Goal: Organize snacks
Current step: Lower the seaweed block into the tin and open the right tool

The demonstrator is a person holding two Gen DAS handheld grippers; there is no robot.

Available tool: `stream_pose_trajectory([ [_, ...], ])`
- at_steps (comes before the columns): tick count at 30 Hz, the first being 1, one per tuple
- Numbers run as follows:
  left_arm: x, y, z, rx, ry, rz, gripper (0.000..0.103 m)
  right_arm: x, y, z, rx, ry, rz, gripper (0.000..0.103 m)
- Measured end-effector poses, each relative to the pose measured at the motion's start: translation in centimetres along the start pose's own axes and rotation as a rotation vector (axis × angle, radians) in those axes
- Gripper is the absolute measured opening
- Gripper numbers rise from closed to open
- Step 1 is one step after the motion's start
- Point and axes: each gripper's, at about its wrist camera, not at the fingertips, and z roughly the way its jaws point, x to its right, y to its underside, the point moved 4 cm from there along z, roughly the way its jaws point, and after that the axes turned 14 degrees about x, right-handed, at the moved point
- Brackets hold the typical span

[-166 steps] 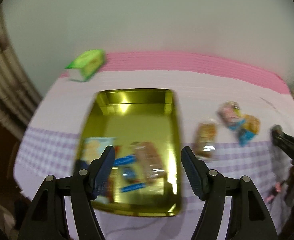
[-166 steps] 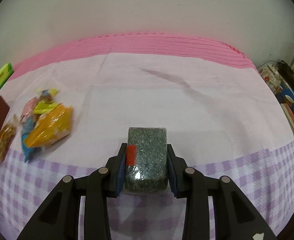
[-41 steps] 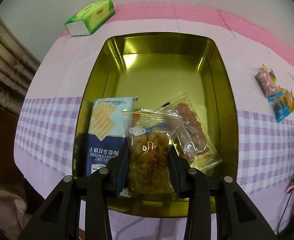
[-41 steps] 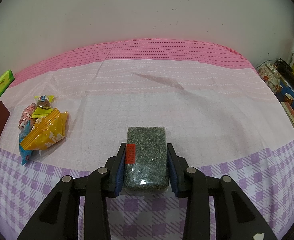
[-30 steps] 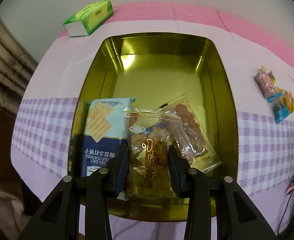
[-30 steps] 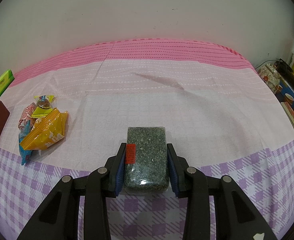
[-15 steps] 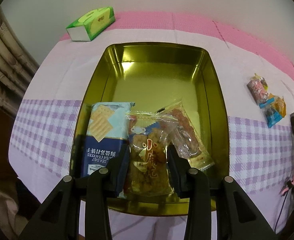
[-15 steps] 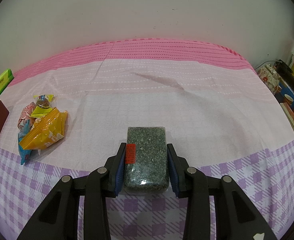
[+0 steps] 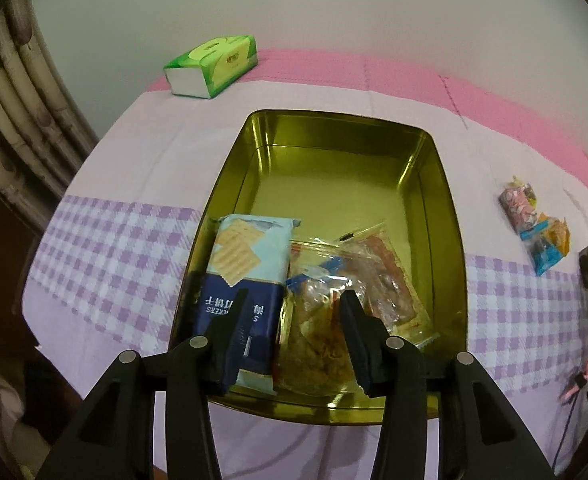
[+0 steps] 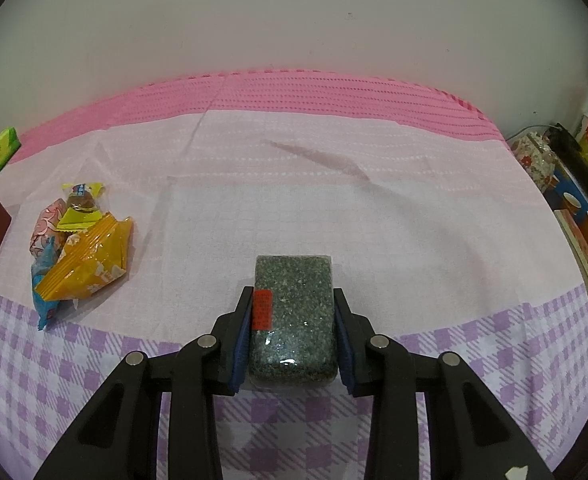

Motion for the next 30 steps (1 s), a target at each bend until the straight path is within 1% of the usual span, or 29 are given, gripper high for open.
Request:
stream_pose_trajectory([
  [3,-0.3,-0.1,-0.1,0.017,0.014,-0.014,0.046,-0.2,-0.1,-0.3,-0.006,0.011,-0.003,0.033],
  [6,-0.8,-0.1,-0.3,0.037,0.015,-0.027,0.046,-0.7,-0.7,-1.3,0.011,0.007,-0.011,0.032],
  [9,-1.4,-0.3,-0.6,0.063,0.018,-0.044,0.046,-1.5,-1.7,-2.4,0.026,-0.019,-0.002,0.033],
  [11,-1.8,-0.3,-0.9,0.082,0.005,-0.051,0.046,-2.5,-2.5,-3.2,0.039,-0.045,-0.002,0.033],
  [13,-2.3,-0.4,-1.2,0.096,-0.009,-0.052,0.046,-3.8,-3.3,-4.0,0.048,-0.089,0.008,0.033],
  [16,-3.0,-0.2,-1.5,0.096,-0.025,-0.057,0.046,-6.2,-4.1,-5.0,0.05,-0.154,0.01,0.033],
  [21,-4.1,0.4,-1.9,0.098,-0.064,-0.064,0.046,-11.9,-5.1,-7.0,0.056,-0.289,-0.028,0.033],
  [28,-6.2,1.2,-2.8,0.104,-0.103,-0.114,0.046,-19.5,-4.9,-9.9,0.043,-0.456,-0.111,0.033],
  [30,-6.7,1.4,-2.9,0.098,-0.101,-0.139,0.046,-21.2,-4.7,-10.5,0.039,-0.492,-0.136,0.033],
])
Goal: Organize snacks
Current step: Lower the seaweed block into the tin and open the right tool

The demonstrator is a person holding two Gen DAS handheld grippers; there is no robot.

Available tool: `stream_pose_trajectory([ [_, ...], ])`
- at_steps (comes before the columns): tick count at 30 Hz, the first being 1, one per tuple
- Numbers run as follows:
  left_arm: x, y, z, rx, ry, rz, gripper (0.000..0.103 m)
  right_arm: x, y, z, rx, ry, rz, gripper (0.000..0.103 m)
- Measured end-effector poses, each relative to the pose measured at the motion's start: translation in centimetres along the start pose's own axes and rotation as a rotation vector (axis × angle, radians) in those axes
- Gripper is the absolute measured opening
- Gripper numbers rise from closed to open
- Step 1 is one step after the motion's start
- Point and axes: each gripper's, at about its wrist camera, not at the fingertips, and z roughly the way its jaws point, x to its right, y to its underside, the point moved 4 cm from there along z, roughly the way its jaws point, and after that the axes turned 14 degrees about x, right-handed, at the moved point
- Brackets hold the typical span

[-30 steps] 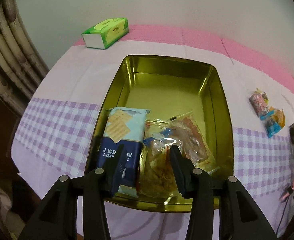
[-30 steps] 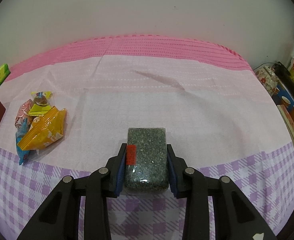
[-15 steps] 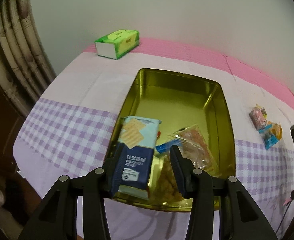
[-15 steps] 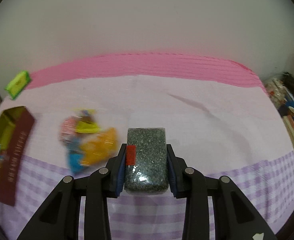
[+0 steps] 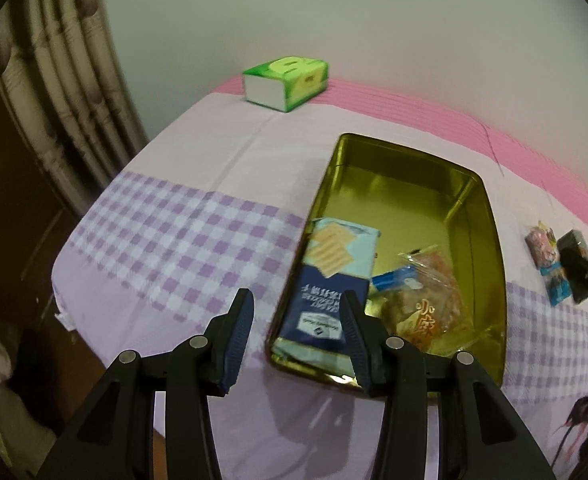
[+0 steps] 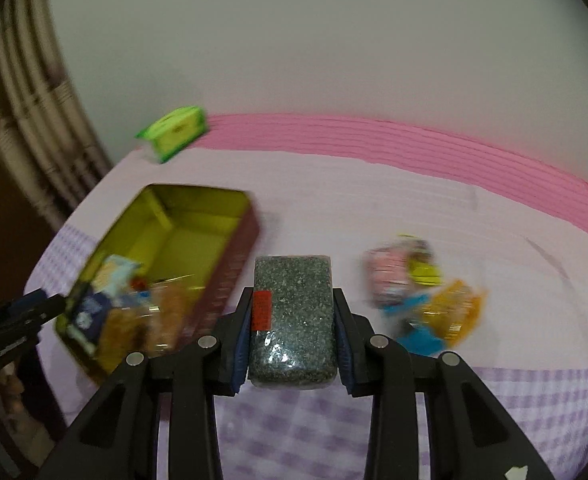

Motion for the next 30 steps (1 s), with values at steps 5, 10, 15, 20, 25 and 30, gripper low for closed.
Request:
stream_pose_trajectory([
  [5,-1.2,0.4,-0.2,-0.021,0.001,-0.049,0.046,-4.0,0.1,1.0,-0.019,-0.062,-0.053,0.033],
  [10,-2.3,0.8,-0.5,-0.036,-0.023,-0.063,0.046,-7.0,0.7,1.7,-0.045,-0.101,-0.089,0.033],
  [15,-3.1,1.3,-0.2,-0.059,-0.067,-0.06,0.046,-9.2,1.6,2.5,-0.07,-0.121,-0.133,0.033],
  [20,-3.5,1.4,0.1,-0.066,-0.083,-0.063,0.046,-10.6,2.1,3.4,-0.09,-0.129,-0.16,0.033],
  [25,-3.8,1.6,0.4,-0.083,-0.097,-0.07,0.046,-11.5,2.3,4.5,-0.098,-0.11,-0.182,0.033],
  [30,-3.9,1.6,0.5,-0.089,-0.097,-0.074,0.047,-11.9,2.6,5.5,-0.112,-0.092,-0.194,0.033],
])
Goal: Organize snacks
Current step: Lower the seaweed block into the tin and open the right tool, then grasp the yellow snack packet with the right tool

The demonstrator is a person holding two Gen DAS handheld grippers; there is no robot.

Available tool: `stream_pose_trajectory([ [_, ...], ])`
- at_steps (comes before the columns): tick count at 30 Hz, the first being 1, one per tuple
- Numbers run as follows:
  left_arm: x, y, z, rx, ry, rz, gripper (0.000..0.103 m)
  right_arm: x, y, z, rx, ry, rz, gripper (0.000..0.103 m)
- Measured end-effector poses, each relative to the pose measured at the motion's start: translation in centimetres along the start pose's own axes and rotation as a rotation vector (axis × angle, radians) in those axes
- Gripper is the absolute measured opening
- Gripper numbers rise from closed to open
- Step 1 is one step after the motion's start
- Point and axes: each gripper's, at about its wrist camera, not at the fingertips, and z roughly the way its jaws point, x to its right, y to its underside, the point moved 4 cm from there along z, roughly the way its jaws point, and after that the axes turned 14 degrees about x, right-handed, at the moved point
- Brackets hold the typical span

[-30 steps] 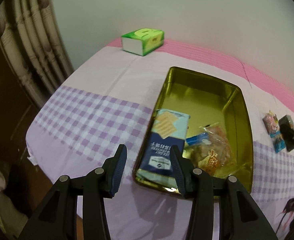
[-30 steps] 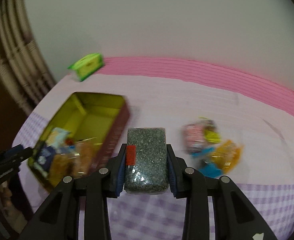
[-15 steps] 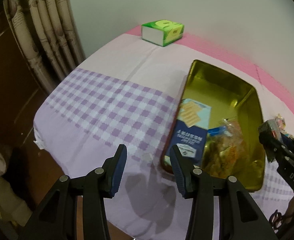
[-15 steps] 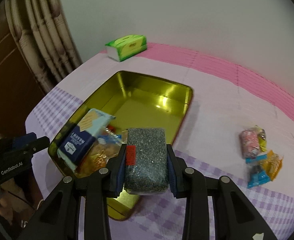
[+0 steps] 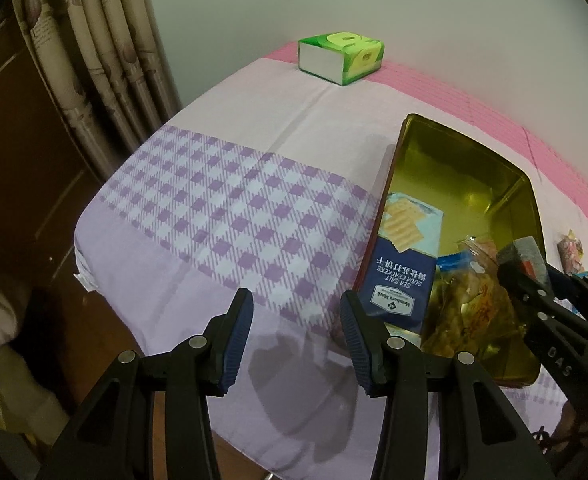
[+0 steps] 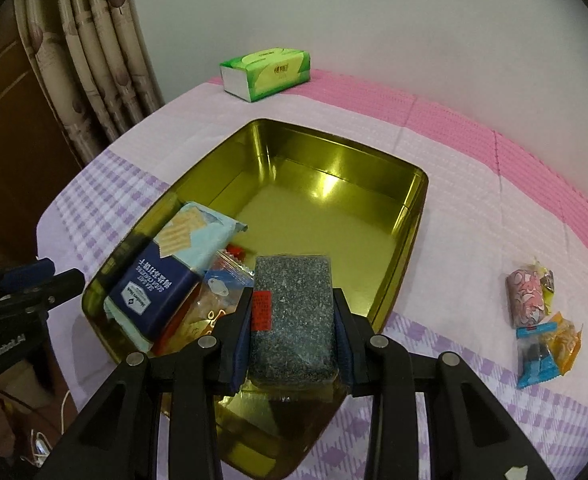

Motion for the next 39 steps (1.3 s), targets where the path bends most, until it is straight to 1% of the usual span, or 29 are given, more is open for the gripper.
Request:
stream_pose_trajectory([
  [14,0.2,-0.1,-0.1,0.009,0.009,0.004,0.047,-0.1,0.3,1.0,-0.012,0.015,-0.005,0.033],
  [18,0.3,-0.1,-0.1,0.01,0.009,0.005,0.047,0.0,0.3,1.1,-0.015,0.013,-0.006,0.036],
  [22,0.3,0.0,-0.1,0.008,0.01,0.005,0.047,0.1,0.3,0.9,-0.011,0.013,-0.002,0.037],
  [30,0.4,0.0,-0.1,0.009,0.008,0.005,0.048,0.4,-0.8,-0.4,0.032,0.007,0.026,0.043],
  [34,0.4,0.0,-0.1,0.009,0.007,0.005,0.049,1.6,-1.5,-1.7,0.062,0.026,0.056,0.044],
  [36,0.4,-0.1,-0.1,0.011,0.006,0.007,0.051,2.8,-1.7,-2.3,0.074,0.052,0.071,0.046],
  [39,0.4,0.0,-0.2,0.015,0.004,0.013,0.052,5.7,-1.7,-3.2,0.079,0.111,0.119,0.047],
])
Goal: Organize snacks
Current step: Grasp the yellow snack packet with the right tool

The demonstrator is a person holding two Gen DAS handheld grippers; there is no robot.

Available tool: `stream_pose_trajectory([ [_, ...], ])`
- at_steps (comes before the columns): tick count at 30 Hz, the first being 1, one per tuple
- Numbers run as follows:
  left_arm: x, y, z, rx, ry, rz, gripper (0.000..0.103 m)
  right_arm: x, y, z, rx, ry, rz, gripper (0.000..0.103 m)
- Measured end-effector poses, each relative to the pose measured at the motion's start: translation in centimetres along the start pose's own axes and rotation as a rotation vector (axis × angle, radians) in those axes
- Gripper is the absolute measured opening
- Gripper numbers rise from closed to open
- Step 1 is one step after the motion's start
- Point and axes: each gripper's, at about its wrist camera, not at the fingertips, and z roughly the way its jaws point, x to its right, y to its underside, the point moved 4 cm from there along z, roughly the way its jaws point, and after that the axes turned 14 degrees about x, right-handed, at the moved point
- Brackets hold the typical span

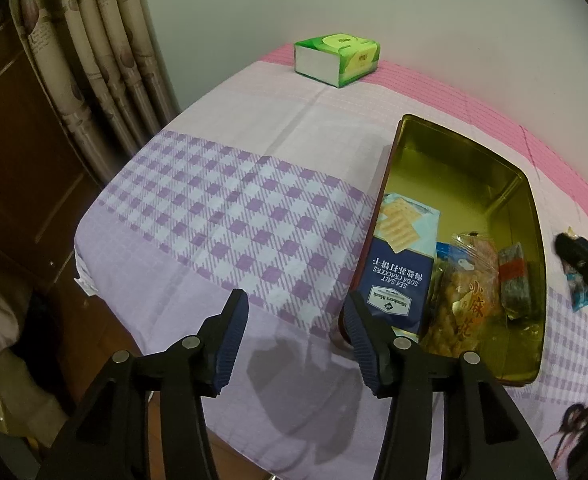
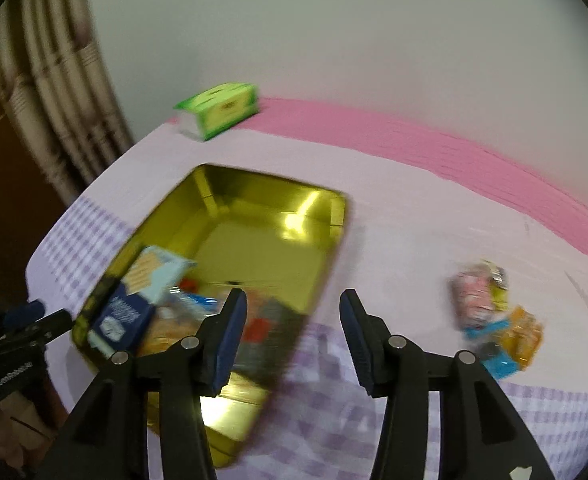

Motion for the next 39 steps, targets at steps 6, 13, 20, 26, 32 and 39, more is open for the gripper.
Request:
stream_pose_trajectory([
  [6,0.1,0.0,0.0,-0.001,-0.003,-0.002,0.052,7.7,0.2,-0.6,-0.027,0.14,0.131,0.047],
  [13,0.2,0.1,0.0,-0.001,-0.004,0.0,0.052,16.5,0.3,-0.9,-0.054,0.284,0.187,0.048],
  [20,0.3,0.0,-0.1,-0.003,-0.006,0.016,0.052,20.4,2.5,0.9,-0.118,0.302,0.237,0.048],
  [26,0.4,-0.1,-0.1,0.003,-0.013,0.028,0.052,21.1,4.4,2.4,-0.144,0.279,0.257,0.048],
  [32,1.0,-0.2,-0.1,0.01,-0.041,0.068,0.052,20.8,5.4,3.3,-0.139,0.252,0.239,0.048],
  [39,3.7,-0.6,-1.2,0.038,-0.028,0.14,0.052,21.2,6.2,2.2,-0.1,0.218,0.249,0.043],
])
